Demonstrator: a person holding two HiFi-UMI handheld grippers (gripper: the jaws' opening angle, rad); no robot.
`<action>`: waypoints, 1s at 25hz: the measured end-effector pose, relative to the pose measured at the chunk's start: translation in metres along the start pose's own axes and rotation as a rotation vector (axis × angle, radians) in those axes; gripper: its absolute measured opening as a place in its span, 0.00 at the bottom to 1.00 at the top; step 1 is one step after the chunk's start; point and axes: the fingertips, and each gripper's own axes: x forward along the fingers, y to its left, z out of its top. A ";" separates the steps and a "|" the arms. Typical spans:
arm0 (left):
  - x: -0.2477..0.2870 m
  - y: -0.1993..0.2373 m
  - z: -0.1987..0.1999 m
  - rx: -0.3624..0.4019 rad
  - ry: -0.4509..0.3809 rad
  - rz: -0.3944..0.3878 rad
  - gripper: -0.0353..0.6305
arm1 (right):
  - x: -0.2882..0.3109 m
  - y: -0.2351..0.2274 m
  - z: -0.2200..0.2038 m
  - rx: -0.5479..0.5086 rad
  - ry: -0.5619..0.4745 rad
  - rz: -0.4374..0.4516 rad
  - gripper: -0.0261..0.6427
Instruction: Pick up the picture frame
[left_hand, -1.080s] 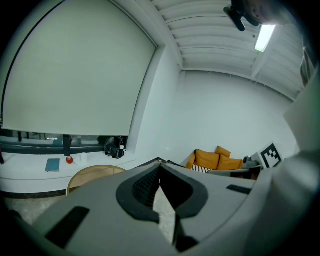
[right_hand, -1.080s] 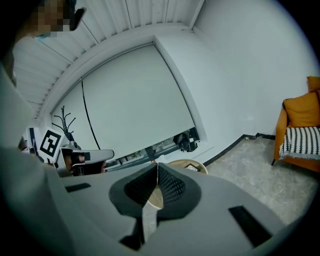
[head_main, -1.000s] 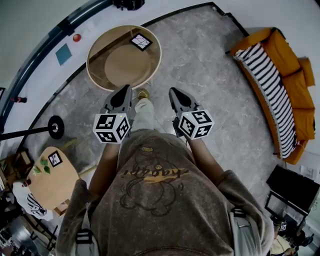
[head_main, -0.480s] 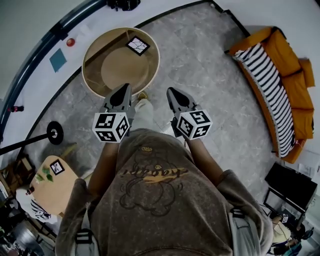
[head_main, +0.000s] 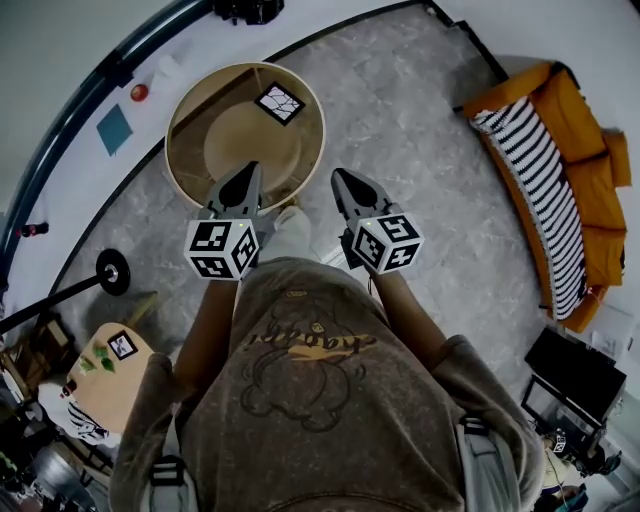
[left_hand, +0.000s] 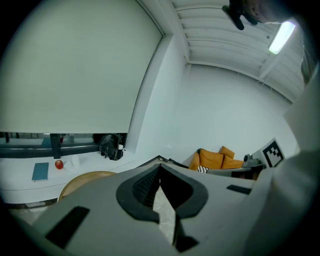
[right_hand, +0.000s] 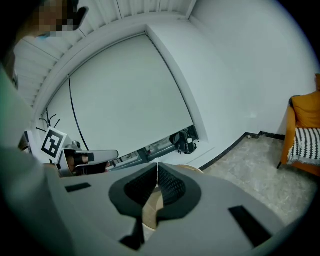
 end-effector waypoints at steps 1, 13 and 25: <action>0.005 0.005 0.004 0.000 0.002 -0.001 0.08 | 0.007 -0.001 0.005 0.001 -0.001 0.000 0.07; 0.082 0.060 0.051 0.011 0.015 -0.012 0.08 | 0.092 -0.035 0.052 0.001 0.014 -0.016 0.07; 0.123 0.098 0.064 0.010 0.046 -0.018 0.08 | 0.141 -0.051 0.072 -0.003 0.020 -0.034 0.07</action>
